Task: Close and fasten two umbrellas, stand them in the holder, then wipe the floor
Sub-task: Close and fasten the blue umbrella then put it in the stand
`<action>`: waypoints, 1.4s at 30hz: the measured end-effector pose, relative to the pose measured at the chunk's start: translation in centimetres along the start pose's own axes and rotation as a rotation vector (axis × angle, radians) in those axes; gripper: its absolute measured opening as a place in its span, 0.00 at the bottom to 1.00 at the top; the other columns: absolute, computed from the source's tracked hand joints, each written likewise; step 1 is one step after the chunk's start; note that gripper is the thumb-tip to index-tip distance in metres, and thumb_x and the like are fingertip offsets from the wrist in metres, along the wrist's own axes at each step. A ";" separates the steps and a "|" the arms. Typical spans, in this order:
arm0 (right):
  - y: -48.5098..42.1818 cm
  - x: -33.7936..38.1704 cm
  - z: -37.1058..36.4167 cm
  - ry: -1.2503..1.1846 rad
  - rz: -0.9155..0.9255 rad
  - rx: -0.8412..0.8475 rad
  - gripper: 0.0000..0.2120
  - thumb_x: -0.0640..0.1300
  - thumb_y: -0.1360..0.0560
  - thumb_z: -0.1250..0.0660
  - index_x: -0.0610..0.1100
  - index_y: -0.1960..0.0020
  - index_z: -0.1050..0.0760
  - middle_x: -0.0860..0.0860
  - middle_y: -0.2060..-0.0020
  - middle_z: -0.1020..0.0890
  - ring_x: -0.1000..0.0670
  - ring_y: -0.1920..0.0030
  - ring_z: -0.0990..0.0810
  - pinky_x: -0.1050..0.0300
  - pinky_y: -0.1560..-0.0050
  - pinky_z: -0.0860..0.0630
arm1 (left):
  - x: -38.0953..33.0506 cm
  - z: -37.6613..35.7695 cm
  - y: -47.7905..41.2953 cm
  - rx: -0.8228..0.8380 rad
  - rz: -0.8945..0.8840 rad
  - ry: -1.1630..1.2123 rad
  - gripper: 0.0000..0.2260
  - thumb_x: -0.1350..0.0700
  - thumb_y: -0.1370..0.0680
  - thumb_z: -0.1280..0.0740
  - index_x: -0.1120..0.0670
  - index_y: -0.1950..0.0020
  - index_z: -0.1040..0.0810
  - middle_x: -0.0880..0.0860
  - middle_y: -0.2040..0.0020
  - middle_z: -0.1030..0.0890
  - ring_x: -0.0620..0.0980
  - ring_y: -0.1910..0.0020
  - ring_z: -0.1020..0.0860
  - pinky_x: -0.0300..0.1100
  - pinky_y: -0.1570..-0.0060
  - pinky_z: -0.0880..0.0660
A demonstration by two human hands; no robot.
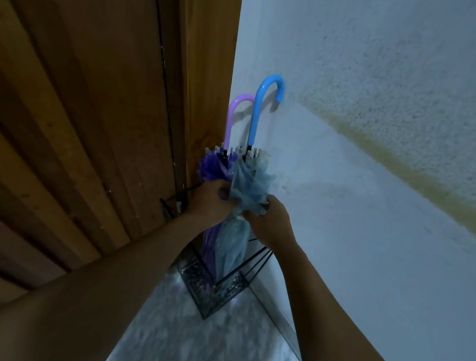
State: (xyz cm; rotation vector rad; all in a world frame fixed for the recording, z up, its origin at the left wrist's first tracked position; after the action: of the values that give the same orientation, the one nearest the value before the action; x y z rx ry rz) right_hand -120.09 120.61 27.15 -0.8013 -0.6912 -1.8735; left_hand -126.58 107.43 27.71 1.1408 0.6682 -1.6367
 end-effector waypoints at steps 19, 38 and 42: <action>1.8 -1.0 -1.3 0.017 0.048 -0.060 0.15 0.38 0.22 0.35 0.39 0.35 0.25 0.42 0.43 0.18 0.44 0.42 0.20 0.70 0.49 0.32 | 2.6 -0.7 0.3 -0.012 0.222 0.136 0.09 0.74 0.26 0.34 0.69 0.47 0.20 0.59 0.55 0.21 0.57 0.57 0.22 0.40 0.64 0.22; 5.3 3.6 1.7 0.026 -0.125 -0.051 0.24 0.45 0.20 0.37 0.41 0.26 0.34 0.44 0.33 0.24 0.48 0.38 0.23 0.65 0.45 0.35 | -3.3 2.0 4.5 0.069 0.451 0.292 0.19 0.60 0.20 0.35 0.54 0.29 0.30 0.56 0.42 0.23 0.53 0.45 0.24 0.46 0.50 0.24; 5.6 3.9 1.8 -0.005 -0.113 -0.081 0.23 0.45 0.20 0.36 0.42 0.27 0.32 0.44 0.34 0.23 0.47 0.36 0.24 0.58 0.39 0.30 | -3.7 2.2 4.6 0.069 0.460 0.254 0.19 0.58 0.21 0.34 0.52 0.30 0.29 0.56 0.37 0.24 0.53 0.46 0.25 0.46 0.53 0.25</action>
State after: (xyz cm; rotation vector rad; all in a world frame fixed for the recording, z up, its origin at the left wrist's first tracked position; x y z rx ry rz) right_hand -115.88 117.70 31.96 -0.8339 -0.6799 -2.0123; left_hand -122.83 105.47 32.44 1.4457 0.4630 -1.1439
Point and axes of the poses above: each hand's wrist, its own y-axis away from the middle knuckle, its own z-axis out of the back of the hand, x = y × z, the point moved 2 cm from there along -y, towards the middle knuckle
